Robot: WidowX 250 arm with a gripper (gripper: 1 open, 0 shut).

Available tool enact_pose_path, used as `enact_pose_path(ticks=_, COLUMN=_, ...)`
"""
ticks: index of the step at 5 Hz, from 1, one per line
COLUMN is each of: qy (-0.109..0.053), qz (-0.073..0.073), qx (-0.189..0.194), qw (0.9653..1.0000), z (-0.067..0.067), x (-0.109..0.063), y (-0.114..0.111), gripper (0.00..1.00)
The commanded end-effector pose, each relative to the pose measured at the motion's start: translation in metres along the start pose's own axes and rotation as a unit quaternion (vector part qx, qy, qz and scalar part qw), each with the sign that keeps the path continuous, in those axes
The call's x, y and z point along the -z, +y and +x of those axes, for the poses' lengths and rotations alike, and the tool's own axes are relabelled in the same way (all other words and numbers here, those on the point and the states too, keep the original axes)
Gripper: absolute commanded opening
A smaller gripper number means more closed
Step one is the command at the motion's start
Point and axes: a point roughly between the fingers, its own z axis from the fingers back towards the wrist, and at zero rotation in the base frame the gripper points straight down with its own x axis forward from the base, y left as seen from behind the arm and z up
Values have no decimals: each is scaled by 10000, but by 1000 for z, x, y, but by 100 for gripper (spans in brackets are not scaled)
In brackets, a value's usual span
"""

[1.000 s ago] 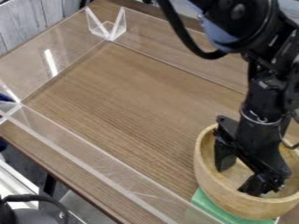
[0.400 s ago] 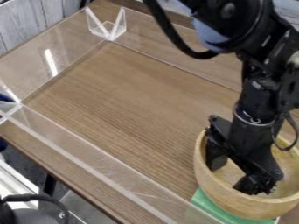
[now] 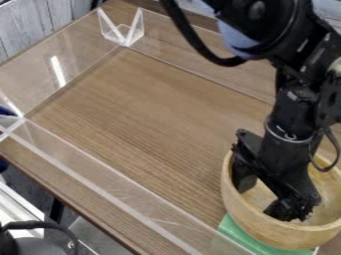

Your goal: Put the green block in the brown bowl

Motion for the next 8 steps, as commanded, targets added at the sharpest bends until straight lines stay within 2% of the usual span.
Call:
enact_pose_path(ticks=1, qy=-426, qz=32, qx=44, qw=9991, z=7, x=-21, y=-1, gripper=100)
enact_pose_path(ticks=5, qy=-706, qz=62, qx=32, qw=9975, z=12, x=-28, y=-2, gripper=100)
enact_pose_path(ticks=6, qy=-736, qz=24, qx=41, qw=9973, z=13, x=-27, y=-2, gripper=100)
enact_pose_path(ticks=8, qy=-851, qz=26, qx=-34, qw=9964, z=12, x=-42, y=10, gripper=100)
